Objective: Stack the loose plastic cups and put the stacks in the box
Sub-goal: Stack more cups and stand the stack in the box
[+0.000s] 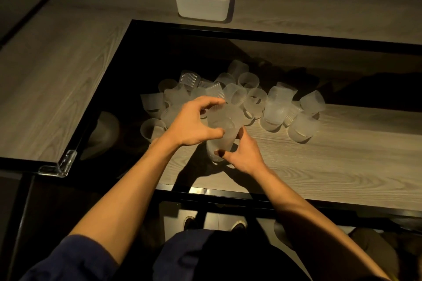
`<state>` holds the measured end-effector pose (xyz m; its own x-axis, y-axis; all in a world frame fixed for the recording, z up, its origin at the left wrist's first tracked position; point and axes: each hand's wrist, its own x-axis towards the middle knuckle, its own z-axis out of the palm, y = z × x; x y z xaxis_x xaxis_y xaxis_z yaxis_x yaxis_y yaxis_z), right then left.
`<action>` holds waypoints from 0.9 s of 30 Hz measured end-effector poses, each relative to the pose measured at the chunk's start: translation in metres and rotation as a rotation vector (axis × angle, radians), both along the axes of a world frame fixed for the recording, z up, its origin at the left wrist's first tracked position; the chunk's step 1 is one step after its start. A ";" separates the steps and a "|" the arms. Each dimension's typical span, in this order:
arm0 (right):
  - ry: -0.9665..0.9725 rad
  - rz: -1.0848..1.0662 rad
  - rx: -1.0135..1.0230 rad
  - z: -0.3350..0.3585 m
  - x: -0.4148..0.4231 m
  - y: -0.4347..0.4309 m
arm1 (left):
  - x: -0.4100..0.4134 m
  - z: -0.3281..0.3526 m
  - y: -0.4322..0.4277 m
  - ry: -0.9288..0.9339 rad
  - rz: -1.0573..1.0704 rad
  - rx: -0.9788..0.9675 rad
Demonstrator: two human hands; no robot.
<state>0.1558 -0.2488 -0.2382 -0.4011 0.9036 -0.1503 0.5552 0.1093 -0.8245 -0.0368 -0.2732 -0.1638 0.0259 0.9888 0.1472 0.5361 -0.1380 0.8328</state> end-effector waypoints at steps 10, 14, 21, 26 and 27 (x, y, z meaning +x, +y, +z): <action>-0.010 -0.002 -0.005 0.000 -0.003 0.001 | -0.019 -0.027 -0.004 -0.107 0.074 -0.153; -0.003 -0.008 -0.010 0.000 -0.005 0.002 | -0.035 -0.050 -0.002 0.051 0.596 -0.131; -0.025 -0.017 -0.016 0.001 -0.012 0.007 | -0.069 -0.068 0.002 0.414 0.646 -0.573; -0.039 -0.026 -0.018 -0.001 -0.015 0.008 | -0.068 -0.070 0.008 0.439 0.645 -0.591; -0.039 -0.026 -0.020 -0.001 -0.015 0.008 | -0.068 -0.072 0.010 0.449 0.644 -0.587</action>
<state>0.1413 -0.2410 -0.2388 -0.3710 0.9103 -0.1838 0.5892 0.0778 -0.8042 -0.1047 -0.2637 -0.2359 -0.6108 0.7464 -0.2644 0.6475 0.6630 0.3758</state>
